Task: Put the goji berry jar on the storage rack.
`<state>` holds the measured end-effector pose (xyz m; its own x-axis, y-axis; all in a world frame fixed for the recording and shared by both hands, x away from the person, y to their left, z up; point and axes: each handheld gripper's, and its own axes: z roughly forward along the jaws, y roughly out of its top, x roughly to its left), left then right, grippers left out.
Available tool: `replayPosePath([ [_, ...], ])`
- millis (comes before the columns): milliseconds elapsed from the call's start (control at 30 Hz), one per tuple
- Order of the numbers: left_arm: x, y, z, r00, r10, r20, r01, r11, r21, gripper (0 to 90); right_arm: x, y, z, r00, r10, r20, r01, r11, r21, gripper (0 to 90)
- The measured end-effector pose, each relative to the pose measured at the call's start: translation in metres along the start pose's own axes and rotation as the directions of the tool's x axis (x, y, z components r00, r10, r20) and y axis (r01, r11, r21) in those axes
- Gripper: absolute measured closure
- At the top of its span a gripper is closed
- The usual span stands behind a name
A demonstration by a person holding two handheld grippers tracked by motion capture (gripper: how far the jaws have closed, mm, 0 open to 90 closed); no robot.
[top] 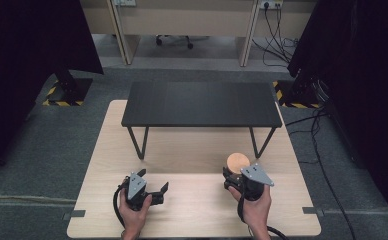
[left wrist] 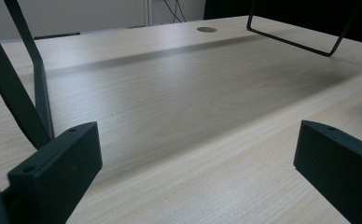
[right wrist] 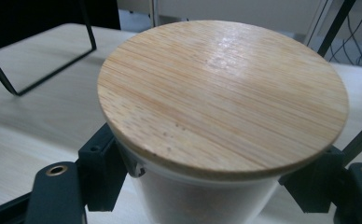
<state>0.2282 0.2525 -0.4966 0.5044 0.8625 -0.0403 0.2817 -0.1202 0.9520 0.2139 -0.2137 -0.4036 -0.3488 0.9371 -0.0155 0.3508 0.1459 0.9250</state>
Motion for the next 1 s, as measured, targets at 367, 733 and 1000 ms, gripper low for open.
replayPosePath([
  [367, 0.0, 0.0, 0.0, 1.0, 0.002, 0.002, -0.002, 1.0, 0.001, 0.1, 0.003, 0.05, -0.022, 0.9996, -0.028, 0.01, 0.029, 0.997, -0.077, 26.0],
  [733, 0.001, 0.0, 0.0, 1.0, 0.0, 0.004, 0.0, 1.0, 0.001, 0.1, 0.005, 0.078, -0.02, 0.9989, -0.046, 0.01, 0.047, 0.994, -0.094, 26.0],
  [1000, 0.001, 0.0, 0.0, 1.0, -0.002, 0.006, 0.002, 1.0, 0.001, 0.1, 0.005, 0.102, -0.017, 0.9983, -0.056, 0.015, 0.058, 0.991, -0.123, 26.0],
])
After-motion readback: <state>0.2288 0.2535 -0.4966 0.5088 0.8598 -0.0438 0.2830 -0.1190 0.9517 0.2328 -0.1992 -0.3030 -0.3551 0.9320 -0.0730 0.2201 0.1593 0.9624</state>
